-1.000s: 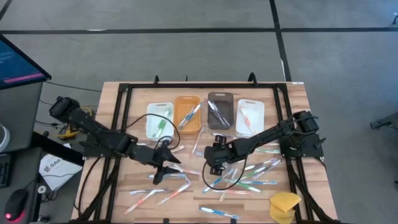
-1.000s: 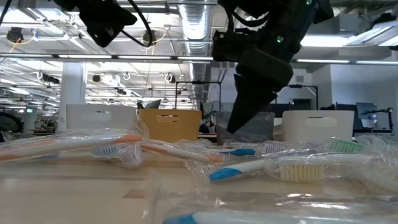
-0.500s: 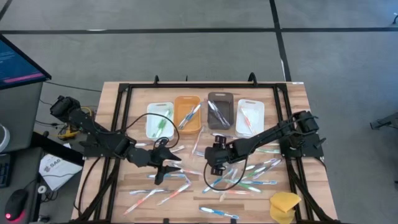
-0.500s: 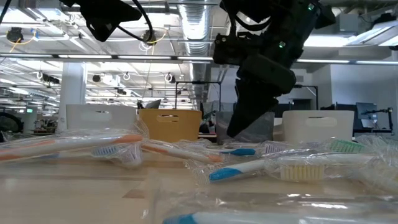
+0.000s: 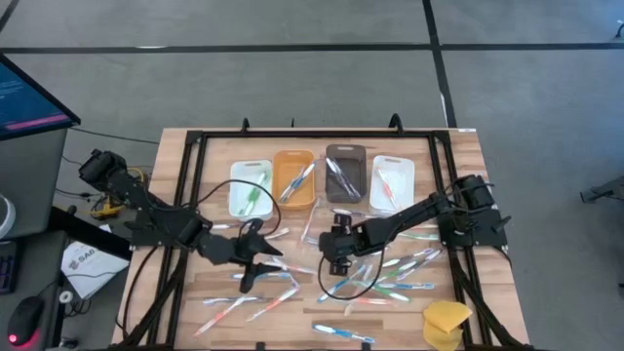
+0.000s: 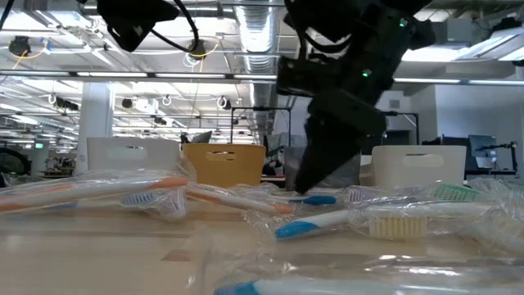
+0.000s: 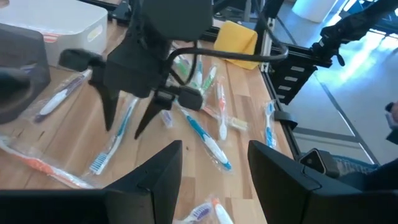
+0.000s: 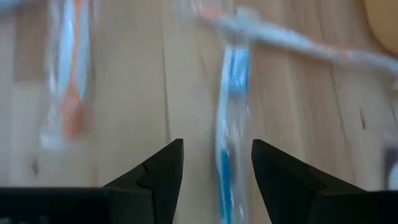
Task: Pick & Place Toothbrushes
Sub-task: Put the blue toothbrush into the orange bin
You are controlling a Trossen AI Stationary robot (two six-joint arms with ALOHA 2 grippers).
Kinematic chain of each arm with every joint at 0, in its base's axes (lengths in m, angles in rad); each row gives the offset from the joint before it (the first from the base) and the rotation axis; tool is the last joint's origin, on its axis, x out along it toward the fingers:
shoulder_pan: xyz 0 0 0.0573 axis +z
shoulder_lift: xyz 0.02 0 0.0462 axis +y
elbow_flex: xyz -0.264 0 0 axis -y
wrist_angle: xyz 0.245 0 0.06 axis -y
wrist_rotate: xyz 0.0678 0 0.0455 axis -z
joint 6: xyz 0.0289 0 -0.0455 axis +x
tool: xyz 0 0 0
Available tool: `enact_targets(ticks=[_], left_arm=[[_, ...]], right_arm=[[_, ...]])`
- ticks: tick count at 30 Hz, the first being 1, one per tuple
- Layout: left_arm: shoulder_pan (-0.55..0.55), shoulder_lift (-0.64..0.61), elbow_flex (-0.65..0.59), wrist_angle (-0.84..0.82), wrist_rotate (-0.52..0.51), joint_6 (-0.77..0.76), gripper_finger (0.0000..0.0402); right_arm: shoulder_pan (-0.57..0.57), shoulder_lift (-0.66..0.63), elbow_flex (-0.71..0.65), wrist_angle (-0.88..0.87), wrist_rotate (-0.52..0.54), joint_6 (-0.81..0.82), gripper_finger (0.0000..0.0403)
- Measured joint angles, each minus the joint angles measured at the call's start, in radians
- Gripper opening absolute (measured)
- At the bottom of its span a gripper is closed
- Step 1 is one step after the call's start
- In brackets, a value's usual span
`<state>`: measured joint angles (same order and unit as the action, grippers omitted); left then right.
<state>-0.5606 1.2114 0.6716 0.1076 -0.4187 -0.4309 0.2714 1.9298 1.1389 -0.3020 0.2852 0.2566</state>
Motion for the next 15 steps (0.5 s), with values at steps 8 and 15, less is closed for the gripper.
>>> enact_targets(ticks=[8, 15], left_arm=[[0.000, 0.000, -0.023, 0.039, 0.000, 0.000, 0.0176], [0.000, 0.000, -0.080, 0.098, 0.000, 0.000, 0.0176]], right_arm=[[-0.021, 0.067, 0.014, 0.045, -0.004, -0.004, 0.0185], [-0.040, 0.094, 0.016, 0.061, -0.027, -0.005, 0.0164]])
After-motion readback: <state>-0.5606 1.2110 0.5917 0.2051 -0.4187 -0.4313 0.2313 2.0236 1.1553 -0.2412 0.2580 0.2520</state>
